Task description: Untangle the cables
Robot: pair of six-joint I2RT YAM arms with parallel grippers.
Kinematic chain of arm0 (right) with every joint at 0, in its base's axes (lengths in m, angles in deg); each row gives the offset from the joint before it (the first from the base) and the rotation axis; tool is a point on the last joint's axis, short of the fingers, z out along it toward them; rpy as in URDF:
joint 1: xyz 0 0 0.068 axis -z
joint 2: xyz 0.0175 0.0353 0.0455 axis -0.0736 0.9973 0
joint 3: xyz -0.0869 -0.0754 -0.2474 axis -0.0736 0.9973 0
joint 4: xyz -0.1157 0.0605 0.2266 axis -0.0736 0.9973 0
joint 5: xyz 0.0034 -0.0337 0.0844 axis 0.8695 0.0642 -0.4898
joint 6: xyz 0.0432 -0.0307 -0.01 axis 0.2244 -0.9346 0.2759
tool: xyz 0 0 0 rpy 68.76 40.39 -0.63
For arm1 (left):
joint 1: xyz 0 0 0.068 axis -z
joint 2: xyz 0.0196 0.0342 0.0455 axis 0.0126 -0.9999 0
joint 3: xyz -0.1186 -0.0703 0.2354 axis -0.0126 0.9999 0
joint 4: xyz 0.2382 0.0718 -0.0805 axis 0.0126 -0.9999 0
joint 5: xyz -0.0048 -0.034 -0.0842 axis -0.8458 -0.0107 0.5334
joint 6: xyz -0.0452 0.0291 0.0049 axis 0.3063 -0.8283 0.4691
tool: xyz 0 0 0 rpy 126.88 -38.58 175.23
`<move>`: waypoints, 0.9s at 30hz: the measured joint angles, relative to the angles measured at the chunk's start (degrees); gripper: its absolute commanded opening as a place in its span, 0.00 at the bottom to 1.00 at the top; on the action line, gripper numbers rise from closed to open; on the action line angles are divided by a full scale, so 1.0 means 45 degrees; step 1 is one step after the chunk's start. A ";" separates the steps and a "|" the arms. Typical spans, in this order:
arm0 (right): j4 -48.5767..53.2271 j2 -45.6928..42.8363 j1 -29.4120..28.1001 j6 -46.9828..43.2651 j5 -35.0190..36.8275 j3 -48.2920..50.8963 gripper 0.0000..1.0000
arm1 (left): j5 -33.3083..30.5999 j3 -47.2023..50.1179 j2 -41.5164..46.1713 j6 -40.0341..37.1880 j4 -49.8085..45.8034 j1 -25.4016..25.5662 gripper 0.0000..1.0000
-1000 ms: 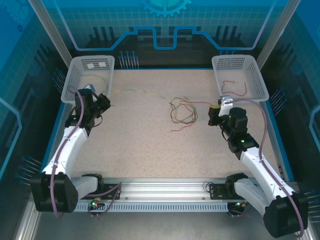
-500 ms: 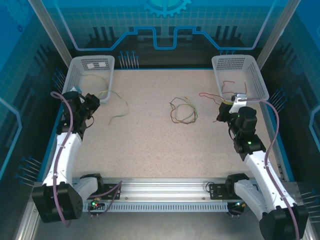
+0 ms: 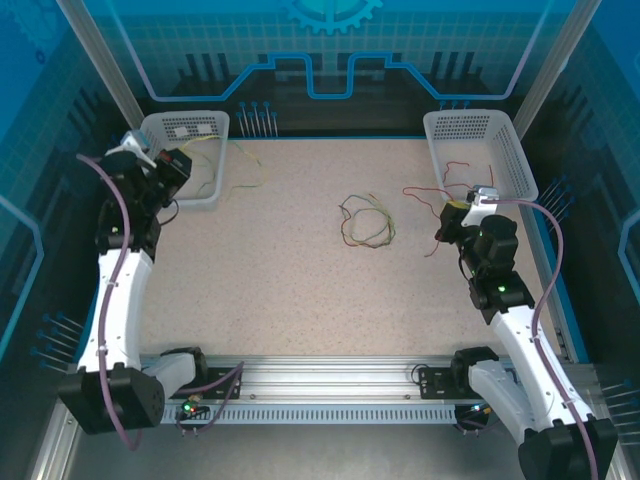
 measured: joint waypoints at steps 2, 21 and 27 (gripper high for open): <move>-0.0010 0.0000 0.0000 0.0044 0.0000 -0.0073 0.00 | -0.0486 -0.0889 -0.0588 -0.0053 -0.0087 0.0005 0.00; 0.0772 -0.1647 0.0063 -0.0029 0.0058 -0.0112 0.00 | -0.8126 -0.8913 -0.7902 -0.3060 -0.3395 -0.0510 0.00; 0.0918 -0.1695 0.0083 -0.0053 0.0049 -0.0112 0.00 | -0.8340 -1.0520 -1.0452 -0.3147 -0.5372 -0.0563 0.00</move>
